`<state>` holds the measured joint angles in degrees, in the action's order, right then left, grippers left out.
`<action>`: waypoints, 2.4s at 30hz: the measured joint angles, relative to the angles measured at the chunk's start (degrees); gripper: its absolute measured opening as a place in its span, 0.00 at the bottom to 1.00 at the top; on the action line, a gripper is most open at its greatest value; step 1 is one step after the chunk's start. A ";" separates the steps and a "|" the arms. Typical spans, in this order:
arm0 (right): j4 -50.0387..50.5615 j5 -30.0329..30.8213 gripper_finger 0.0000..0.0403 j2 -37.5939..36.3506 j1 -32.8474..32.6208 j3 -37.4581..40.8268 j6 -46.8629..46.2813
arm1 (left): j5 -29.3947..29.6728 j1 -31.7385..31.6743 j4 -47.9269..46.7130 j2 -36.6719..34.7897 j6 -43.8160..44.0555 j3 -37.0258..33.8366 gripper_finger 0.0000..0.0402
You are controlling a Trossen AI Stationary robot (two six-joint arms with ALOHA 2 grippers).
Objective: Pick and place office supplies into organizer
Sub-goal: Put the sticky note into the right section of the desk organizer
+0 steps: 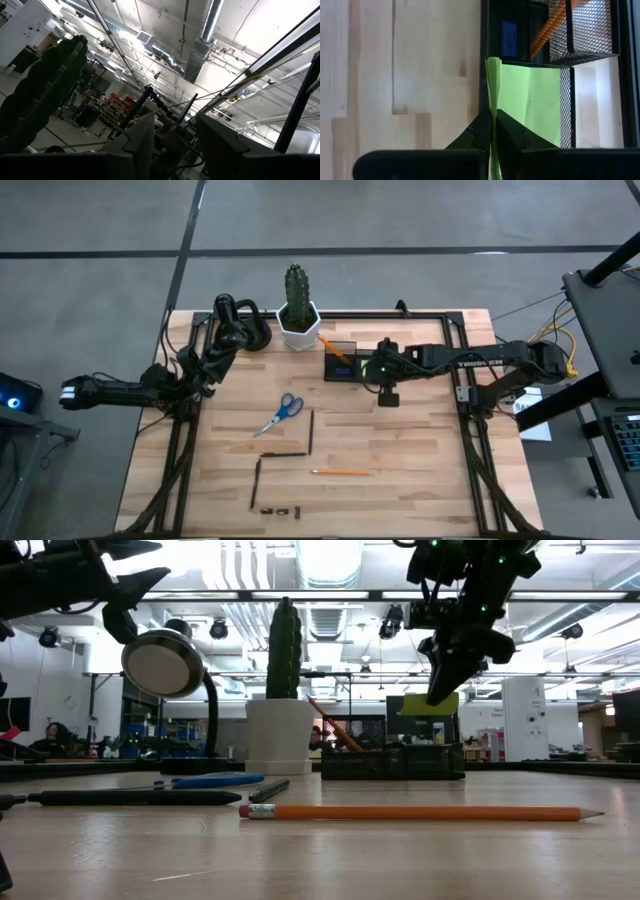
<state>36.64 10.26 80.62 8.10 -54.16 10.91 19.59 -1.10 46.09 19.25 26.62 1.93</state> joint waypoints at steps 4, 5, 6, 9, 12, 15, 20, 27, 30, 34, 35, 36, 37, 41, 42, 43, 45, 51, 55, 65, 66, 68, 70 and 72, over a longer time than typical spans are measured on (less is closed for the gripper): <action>-0.20 -0.26 0.02 0.00 1.25 0.20 -0.16 | 0.01 0.00 -0.02 0.00 0.01 0.00 0.32; -0.46 -0.29 0.02 0.00 1.40 0.33 -0.22 | 0.01 0.00 -0.02 0.00 -0.01 0.00 0.32; -0.74 -0.26 0.02 0.00 1.40 0.45 -0.19 | 0.01 0.00 -0.02 0.00 0.00 0.00 0.32; -2.32 -0.29 0.02 0.00 1.35 0.88 -0.19 | 0.01 0.00 -0.02 0.00 -0.01 0.00 0.32; -2.99 -0.29 0.02 0.00 1.33 0.95 -0.23 | 0.01 0.00 -0.02 0.00 -0.01 0.00 0.32; -2.97 -0.26 0.02 0.00 1.35 0.95 -0.38 | 0.03 0.00 -0.04 0.15 -0.01 0.00 0.32; -2.97 -0.29 0.02 0.00 1.63 0.95 -0.11 | 0.03 0.00 -0.04 0.11 -0.04 0.00 0.32; -3.04 -0.27 0.02 0.21 3.32 0.95 0.99 | 0.03 0.00 -0.04 0.13 -0.03 0.00 0.32; -3.05 -0.26 0.02 1.10 4.37 0.95 2.31 | 0.03 -0.01 -0.04 0.14 -0.05 0.00 0.32; -3.11 -0.33 0.02 2.93 5.27 0.97 3.90 | 0.03 0.00 -0.04 0.22 -0.05 0.00 0.32; -3.22 -0.32 0.02 3.38 5.38 0.97 4.26 | 0.03 0.00 -0.04 0.22 -0.05 0.00 0.32; -3.46 -0.31 0.02 3.80 5.57 0.97 4.56 | 0.03 0.00 -0.05 0.20 -0.05 0.00 0.32; -3.94 -0.31 0.02 4.23 5.64 0.97 4.68 | 0.03 0.00 -0.05 0.17 -0.05 0.00 0.32; -5.82 -0.37 0.02 5.47 6.08 0.97 5.99 | 0.03 0.00 -0.07 0.16 -0.03 0.00 0.32; -6.05 -0.41 0.02 5.71 6.28 0.97 6.15 | 0.03 0.00 -0.07 0.15 -0.04 0.00 0.32; -5.92 -0.46 0.02 5.97 6.49 0.97 6.26 | 0.03 0.00 -0.07 0.13 -0.03 0.00 0.32; -5.98 -1.69 0.02 6.43 7.13 0.99 6.32 | 0.03 0.00 -0.06 0.19 -0.03 0.00 0.32; -6.12 -4.25 0.02 7.64 8.79 0.99 7.61 | 0.03 0.00 -0.11 0.19 -0.03 0.00 0.32; -7.11 -4.98 0.02 8.53 9.46 0.99 8.48 | 0.05 0.00 -0.10 0.22 -0.03 0.00 0.32; -8.76 -7.32 0.02 11.15 10.87 0.97 9.30 | 0.05 -0.02 -0.09 0.22 -0.02 0.00 0.32; -8.72 -7.34 0.02 11.45 11.05 0.98 9.30 | 0.03 0.00 -0.15 0.22 -0.03 0.00 0.32; -8.84 -7.36 0.02 12.10 11.12 0.99 9.30 | 0.05 -0.02 -0.09 0.20 -0.02 0.00 0.32; -9.20 -7.61 0.02 12.50 11.12 0.99 9.31 | 0.03 0.00 -0.15 0.22 -0.03 0.00 0.32; -9.42 -7.95 0.02 13.18 11.09 0.99 9.34 | 0.05 -0.02 -0.09 0.20 -0.01 0.00 0.32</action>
<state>27.22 2.32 93.80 19.19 -53.17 20.25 19.64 -1.13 46.00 19.44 26.60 1.93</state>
